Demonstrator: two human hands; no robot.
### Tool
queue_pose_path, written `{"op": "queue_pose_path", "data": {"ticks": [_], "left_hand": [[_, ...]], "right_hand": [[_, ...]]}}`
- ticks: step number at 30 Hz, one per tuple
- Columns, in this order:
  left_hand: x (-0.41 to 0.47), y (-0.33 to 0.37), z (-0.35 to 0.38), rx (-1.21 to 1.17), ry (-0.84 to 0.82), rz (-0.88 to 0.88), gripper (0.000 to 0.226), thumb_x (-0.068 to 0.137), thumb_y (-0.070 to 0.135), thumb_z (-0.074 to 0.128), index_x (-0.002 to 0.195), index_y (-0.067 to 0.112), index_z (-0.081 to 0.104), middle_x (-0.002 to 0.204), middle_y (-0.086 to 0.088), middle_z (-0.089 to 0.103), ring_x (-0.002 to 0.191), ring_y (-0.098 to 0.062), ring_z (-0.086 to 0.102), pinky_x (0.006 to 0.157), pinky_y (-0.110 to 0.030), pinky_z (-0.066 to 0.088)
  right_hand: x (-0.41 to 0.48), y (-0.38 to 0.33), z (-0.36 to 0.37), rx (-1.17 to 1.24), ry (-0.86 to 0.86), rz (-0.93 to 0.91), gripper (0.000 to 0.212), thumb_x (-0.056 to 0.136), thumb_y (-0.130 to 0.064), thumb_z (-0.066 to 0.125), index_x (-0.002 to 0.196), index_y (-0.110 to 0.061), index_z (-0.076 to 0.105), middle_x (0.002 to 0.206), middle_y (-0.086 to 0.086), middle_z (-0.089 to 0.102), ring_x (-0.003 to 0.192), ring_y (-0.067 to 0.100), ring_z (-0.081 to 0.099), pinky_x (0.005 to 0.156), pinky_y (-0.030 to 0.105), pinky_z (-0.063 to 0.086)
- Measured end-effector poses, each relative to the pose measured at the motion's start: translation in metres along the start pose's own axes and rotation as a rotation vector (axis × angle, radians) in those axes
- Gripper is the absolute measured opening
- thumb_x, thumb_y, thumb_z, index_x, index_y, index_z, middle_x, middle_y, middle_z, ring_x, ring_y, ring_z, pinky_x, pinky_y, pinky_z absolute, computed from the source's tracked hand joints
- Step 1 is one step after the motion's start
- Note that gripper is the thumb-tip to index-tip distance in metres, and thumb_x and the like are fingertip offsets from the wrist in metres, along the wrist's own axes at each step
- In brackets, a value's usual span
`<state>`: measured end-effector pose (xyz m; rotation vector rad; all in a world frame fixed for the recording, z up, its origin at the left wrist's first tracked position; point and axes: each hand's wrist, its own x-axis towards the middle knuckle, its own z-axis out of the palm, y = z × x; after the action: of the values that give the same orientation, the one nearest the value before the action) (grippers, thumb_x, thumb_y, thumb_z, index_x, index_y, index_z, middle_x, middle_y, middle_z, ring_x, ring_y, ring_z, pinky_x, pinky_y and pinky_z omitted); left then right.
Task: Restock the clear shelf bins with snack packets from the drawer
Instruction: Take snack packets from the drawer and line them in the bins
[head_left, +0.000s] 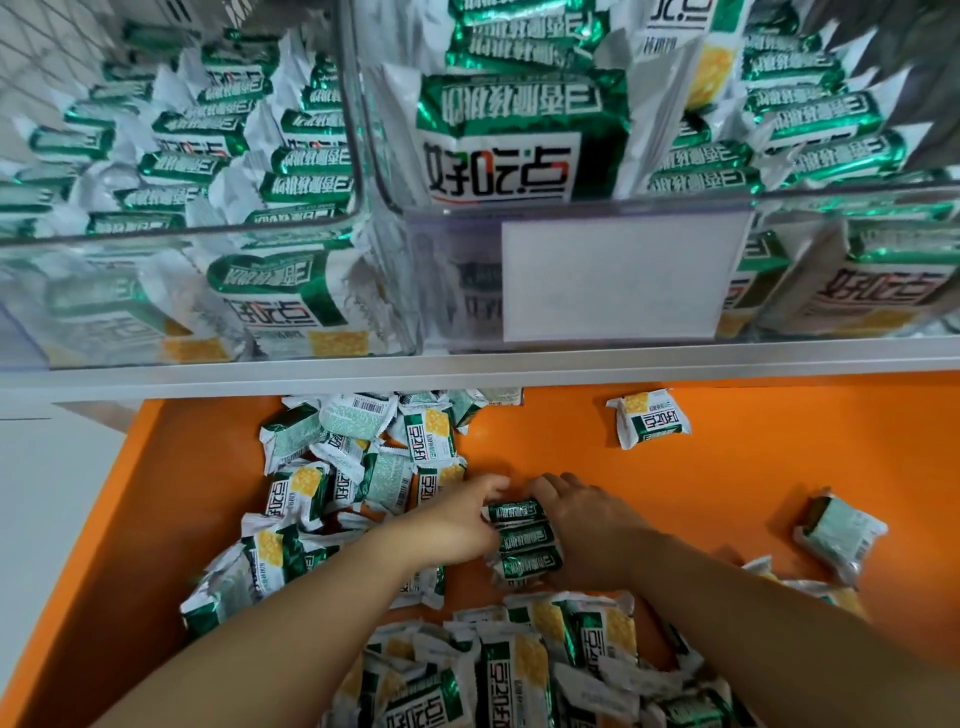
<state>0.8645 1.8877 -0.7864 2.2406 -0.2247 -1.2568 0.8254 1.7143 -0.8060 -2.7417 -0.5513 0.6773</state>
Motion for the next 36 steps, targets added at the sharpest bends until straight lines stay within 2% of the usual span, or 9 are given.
{"op": "queue_pose_path", "data": {"ticks": [2,5,9,12,18,24,29,32,36], "left_hand": [[-0.011,0.012,-0.003,0.098,-0.023,0.009,0.08,0.086,0.011,0.064,0.149,0.031,0.019,0.142,-0.001,0.039,0.116,-0.016,0.05,0.094,-0.028,0.047],[-0.034,0.028,-0.011,0.18,0.003,0.067,0.086,0.087,0.011,0.064,0.152,0.027,0.01,0.136,-0.001,0.044,0.098,-0.013,0.05,0.069,-0.019,0.043],[-0.071,0.048,-0.023,0.168,0.045,0.131,0.092,0.085,0.012,0.067,0.152,0.026,0.005,0.147,-0.002,0.038,0.109,-0.014,0.051,0.083,-0.021,0.045],[-0.107,0.067,-0.03,0.09,0.058,0.192,0.09,0.085,0.008,0.066,0.151,0.03,0.009,0.149,-0.005,0.033,0.093,-0.011,0.058,0.068,-0.017,0.049],[-0.19,0.101,-0.036,0.013,0.164,0.353,0.081,0.086,0.01,0.065,0.148,0.034,0.019,0.138,0.005,0.042,0.091,-0.014,0.062,0.078,-0.032,0.053],[-0.259,0.13,-0.038,-0.229,0.425,0.613,0.053,0.093,0.026,0.058,0.136,0.046,0.034,0.125,0.021,0.043,0.091,0.02,0.055,0.08,-0.01,0.048],[-0.269,0.15,-0.045,-0.211,0.729,0.761,0.043,0.094,0.019,0.056,0.129,0.04,0.045,0.123,0.023,0.051,0.11,0.009,0.05,0.09,-0.011,0.042],[-0.26,0.147,-0.055,0.028,0.954,0.707,0.043,0.093,0.014,0.054,0.133,0.029,0.049,0.129,0.015,0.045,0.119,0.004,0.039,0.101,-0.013,0.027],[-0.245,0.14,-0.067,0.172,1.046,0.611,0.045,0.092,0.017,0.054,0.135,0.026,0.048,0.141,0.01,0.037,0.133,-0.009,0.03,0.111,-0.027,0.023]], "right_hand": [[-0.005,-0.003,-0.012,-0.02,0.009,-0.006,0.081,0.073,-0.054,0.072,0.133,-0.017,0.033,0.128,0.003,0.049,0.116,0.021,0.045,0.093,0.034,0.041],[-0.017,-0.01,-0.035,-0.056,0.014,0.003,0.08,0.072,-0.052,0.074,0.131,-0.017,0.033,0.122,0.005,0.052,0.112,0.021,0.047,0.092,0.033,0.043],[-0.043,-0.025,-0.073,-0.114,0.039,-0.009,0.081,0.071,-0.051,0.074,0.131,-0.018,0.032,0.119,0.008,0.052,0.11,0.023,0.048,0.088,0.033,0.045],[-0.073,-0.043,-0.104,-0.143,0.061,-0.046,0.079,0.07,-0.054,0.073,0.127,-0.015,0.035,0.113,0.01,0.054,0.106,0.024,0.05,0.084,0.034,0.047],[-0.141,-0.081,-0.17,-0.162,0.137,-0.058,0.076,0.069,-0.05,0.075,0.125,-0.018,0.034,0.109,0.006,0.052,0.1,0.021,0.051,0.078,0.033,0.048],[-0.203,-0.101,-0.226,0.007,0.34,-0.069,0.071,0.063,-0.057,0.075,0.115,-0.031,0.033,0.1,-0.009,0.053,0.089,0.01,0.055,0.076,0.034,0.05],[-0.219,-0.098,-0.27,0.049,0.484,-0.025,0.087,0.061,-0.057,0.076,0.128,-0.029,0.029,0.105,-0.004,0.059,0.089,0.012,0.06,0.075,0.041,0.053],[-0.213,-0.088,-0.297,-0.001,0.569,0.042,0.093,0.054,-0.062,0.072,0.129,-0.026,0.029,0.098,0.003,0.061,0.086,0.018,0.06,0.071,0.045,0.053],[-0.195,-0.074,-0.322,-0.097,0.617,0.141,0.091,0.061,-0.047,0.082,0.129,-0.013,0.032,0.101,0.001,0.056,0.089,0.022,0.057,0.076,0.041,0.051]]}}
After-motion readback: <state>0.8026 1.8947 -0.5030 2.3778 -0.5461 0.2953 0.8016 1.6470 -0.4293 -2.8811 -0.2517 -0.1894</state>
